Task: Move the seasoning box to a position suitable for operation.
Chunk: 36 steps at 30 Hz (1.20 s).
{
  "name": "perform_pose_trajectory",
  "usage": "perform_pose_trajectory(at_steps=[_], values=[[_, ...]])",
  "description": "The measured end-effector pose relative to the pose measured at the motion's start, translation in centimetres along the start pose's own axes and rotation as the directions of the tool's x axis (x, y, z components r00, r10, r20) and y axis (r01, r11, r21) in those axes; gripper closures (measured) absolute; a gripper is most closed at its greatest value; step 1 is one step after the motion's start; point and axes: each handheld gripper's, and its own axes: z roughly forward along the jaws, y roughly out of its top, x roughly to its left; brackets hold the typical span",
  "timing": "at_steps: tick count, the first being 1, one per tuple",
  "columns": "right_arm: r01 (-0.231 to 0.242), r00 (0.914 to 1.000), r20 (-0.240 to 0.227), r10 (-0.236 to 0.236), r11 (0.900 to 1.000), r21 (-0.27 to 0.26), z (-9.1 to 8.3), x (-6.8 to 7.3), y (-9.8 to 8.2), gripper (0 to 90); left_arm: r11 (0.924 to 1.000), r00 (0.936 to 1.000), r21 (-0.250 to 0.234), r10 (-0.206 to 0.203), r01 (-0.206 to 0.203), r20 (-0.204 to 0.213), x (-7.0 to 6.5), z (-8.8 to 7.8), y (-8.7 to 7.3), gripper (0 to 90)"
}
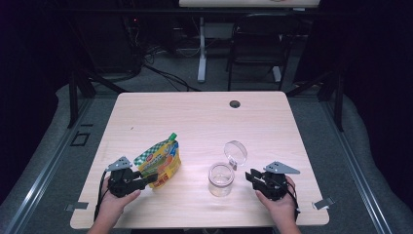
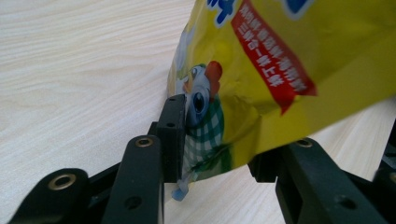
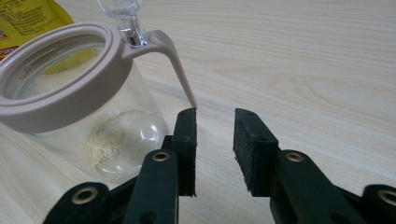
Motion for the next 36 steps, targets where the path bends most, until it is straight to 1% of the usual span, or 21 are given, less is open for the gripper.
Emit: perform_pose_trajectory(at_steps=[3, 5, 7, 11, 13, 14, 18, 21, 24, 25, 27, 29, 34, 36], values=[[-0.008, 1.0, 0.002, 0.008, 1.0, -0.005, -0.2, -0.1, -0.1, 69.6, 0.9999, 0.9999, 0.013, 0.009, -0.009, -0.005, 0.0, 0.5, 0.1, 60.5], [-0.007, 1.0, 0.003, 0.007, 1.0, 0.0, -0.3, -0.2, -0.3, 69.3, 0.999, 0.9996, 0.037, 0.027, -0.026, -0.012, -0.1, 0.9, 0.2, 56.7], [-0.007, 1.0, 0.005, 0.007, 1.0, 0.001, -0.4, -0.2, -0.3, 69.0, 0.9995, 0.9997, 0.025, 0.021, -0.021, -0.01, -0.1, 1.1, 0.2, 55.2], [-0.011, 0.9999, 0.006, 0.011, 1.0, -0.001, -0.5, -0.2, -0.4, 68.6, 0.9998, 0.9999, 0.018, 0.014, -0.014, -0.009, 0.1, 1.3, 0.3, 54.9], [-0.012, 0.9999, 0.005, 0.012, 1.0, -0.001, -0.5, -0.2, -0.5, 68.5, 0.9998, 0.9999, 0.019, 0.012, -0.011, -0.012, 0.1, 1.4, 0.3, 54.9], [-0.014, 0.9999, 0.006, 0.014, 1.0, -0.001, -0.6, -0.3, -0.5, 68.4, 0.9994, 0.9997, 0.033, 0.012, -0.012, -0.023, 0.1, 1.6, 0.3, 55.6], [-0.015, 0.9999, 0.006, 0.015, 1.0, -0.001, -0.8, -0.3, -0.6, 68.3, 0.9993, 0.9996, 0.037, 0.007, -0.006, -0.028, 0.1, 1.8, 0.3, 56.8], [-0.018, 0.9998, 0.005, 0.018, 1.0, -0.006, -0.9, -0.3, -0.6, 68.1, 0.9996, 0.9998, 0.029, -0.003, 0.004, -0.021, 0.2, 2.1, 0.3, 55.0], [-0.015, 0.9999, 0.007, 0.015, 1.0, -0.001, -0.8, -0.3, -0.6, 67.9, 0.9992, 0.9997, 0.04, -0.01, 0.011, -0.024, 0.2, 2.5, 0.3, 54.8], [-0.015, 0.9999, 0.007, 0.015, 1.0, -0.001, -0.8, -0.3, -0.6, 67.9, 0.999, 0.9998, 0.044, -0.01, 0.011, -0.02, 0.3, 2.5, 0.2, 54.8], [-0.015, 0.9999, 0.006, 0.015, 1.0, -0.001, -0.8, -0.3, -0.6, 67.9, 0.9993, 0.9998, 0.033, -0.019, 0.019, -0.002, 0.4, 2.7, 0.1, 51.3], [-0.015, 0.9999, 0.006, 0.015, 1.0, 0.0, -0.8, -0.3, -0.6, 67.9, 0.9993, 0.9998, 0.031, -0.019, 0.019, 0.005, 0.5, 2.8, 0.1, 50.5], [-0.018, 0.9998, 0.003, 0.018, 1.0, -0.002, -0.8, -0.3, -0.6, 67.7, 0.9996, 1.0, 0.026, -0.008, 0.008, 0.0, 0.6, 3.1, -0.1, 51.0], [-0.018, 0.9998, 0.001, 0.018, 1.0, -0.002, -0.8, -0.2, -0.7, 67.7, 0.9996, 0.9999, 0.025, -0.01, 0.01, -0.003, 0.6, 3.2, -0.2, 51.0]])
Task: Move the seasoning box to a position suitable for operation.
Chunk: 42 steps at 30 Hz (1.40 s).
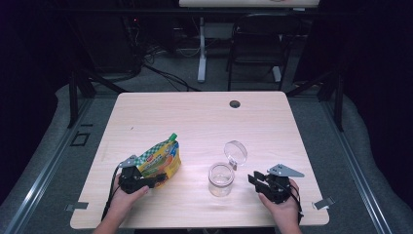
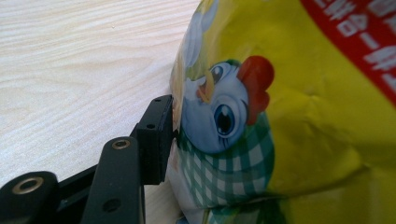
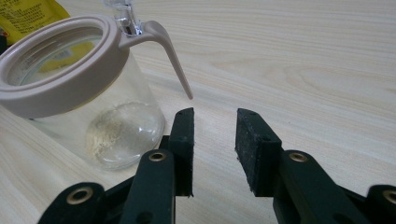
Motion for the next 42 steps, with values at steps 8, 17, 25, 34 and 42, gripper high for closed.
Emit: perform_pose_trajectory(at_steps=[8, 17, 25, 34, 42], values=[[0.001, 1.0, 0.006, -0.001, 1.0, 0.003, -0.1, -0.1, 0.0, 67.6, 0.9999, 0.9998, -0.001, -0.016, 0.016, -0.01, 0.2, 0.6, -0.3, 50.6], [-0.006, 1.0, 0.007, 0.006, 1.0, -0.005, -0.3, 0.0, -0.2, 67.5, 0.9991, 0.9991, -0.011, -0.042, 0.042, 0.001, 0.4, 1.3, -0.5, 48.9], [-0.002, 0.9999, 0.012, 0.002, 1.0, 0.001, -0.5, -0.1, -0.3, 67.5, 0.9979, 0.9993, -0.054, -0.037, 0.037, -0.005, 0.3, 1.5, -0.6, 49.2], [-0.003, 0.9999, 0.014, 0.003, 1.0, 0.001, -0.5, -0.2, -0.4, 67.4, 0.9935, 0.9997, -0.111, -0.026, 0.026, 0.004, 0.3, 1.5, -0.7, 51.0], [-0.003, 0.9998, 0.021, 0.002, 1.0, 0.005, -0.6, -0.2, -0.5, 67.4, 0.9909, 0.9999, -0.134, -0.015, 0.015, 0.005, 0.2, 1.3, -0.5, 53.3]])
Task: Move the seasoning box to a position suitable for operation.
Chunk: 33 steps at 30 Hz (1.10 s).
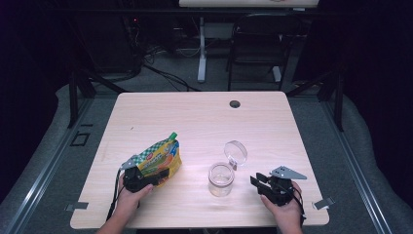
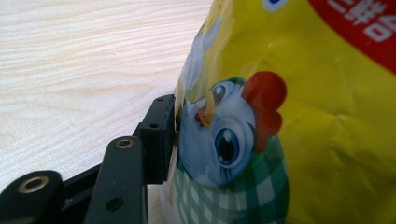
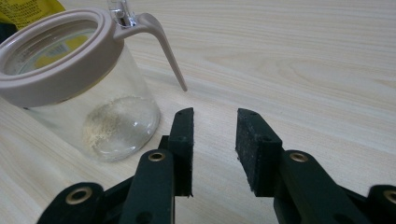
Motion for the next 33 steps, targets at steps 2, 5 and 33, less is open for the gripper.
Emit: perform_pose_trajectory(at_steps=[2, 5, 33], values=[[-0.002, 1.0, -0.003, 0.002, 1.0, -0.001, 0.01, 0.0, -0.01, 67.4, 1.0, 1.0, 0.0, 0.007, -0.007, -0.004, -0.02, 0.04, 0.02, 53.8], [-0.001, 1.0, -0.003, 0.001, 1.0, 0.001, 0.0, 0.03, -0.02, 67.3, 0.9998, 0.9998, 0.008, 0.02, -0.02, -0.01, -0.12, -0.01, 0.04, 55.3], [-0.005, 1.0, -0.002, 0.005, 1.0, 0.003, 0.01, 0.01, -0.14, 67.4, 0.9955, 0.9933, 0.025, 0.093, -0.091, -0.07, -0.65, -0.37, 0.49, 62.9]])
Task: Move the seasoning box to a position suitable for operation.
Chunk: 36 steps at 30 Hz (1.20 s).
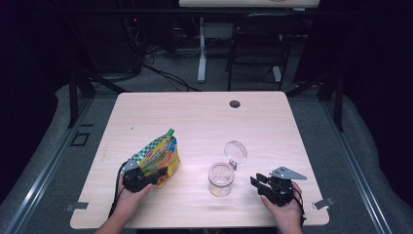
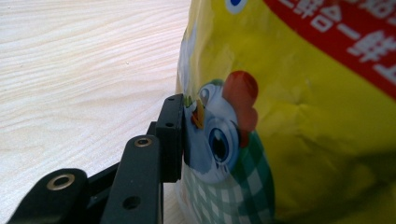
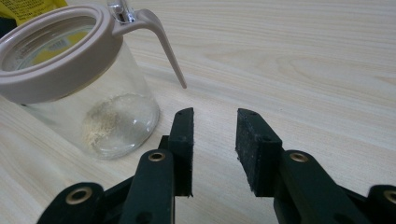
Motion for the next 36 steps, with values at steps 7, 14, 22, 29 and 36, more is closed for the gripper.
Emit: perform_pose_trajectory(at_steps=[7, 14, 22, 29, 36], values=[[0.0, 1.0, 0.003, 0.0, 1.0, -0.006, -0.1, -0.1, 0.0, 67.4, 0.9992, 0.999, 0.0, 0.039, -0.039, -0.023, -0.2, -0.3, 0.5, 63.2], [0.001, 1.0, 0.003, -0.001, 1.0, -0.009, -0.1, 0.0, 0.0, 67.4, 0.9969, 0.9955, -0.005, 0.077, -0.078, -0.055, -0.6, -0.8, 0.8, 63.3], [0.004, 1.0, 0.007, -0.004, 1.0, -0.019, -0.3, 0.1, 0.0, 67.1, 0.9864, 0.9807, 0.012, 0.164, -0.164, -0.106, -1.5, -1.2, 1.3, 63.4], [0.027, 0.9996, 0.009, -0.027, 0.999, -0.03, -0.6, 0.4, 0.0, 65.2, 0.9779, 0.9708, 0.022, 0.209, -0.208, -0.118, -2.1, -1.4, 1.5, 63.4], [0.127, 0.9915, 0.034, -0.126, 0.991, -0.042, -1.0, 1.3, 0.2, 66.5, 0.9691, 0.9611, 0.028, 0.246, -0.245, -0.125, -2.6, -1.6, 1.6, 63.4]])
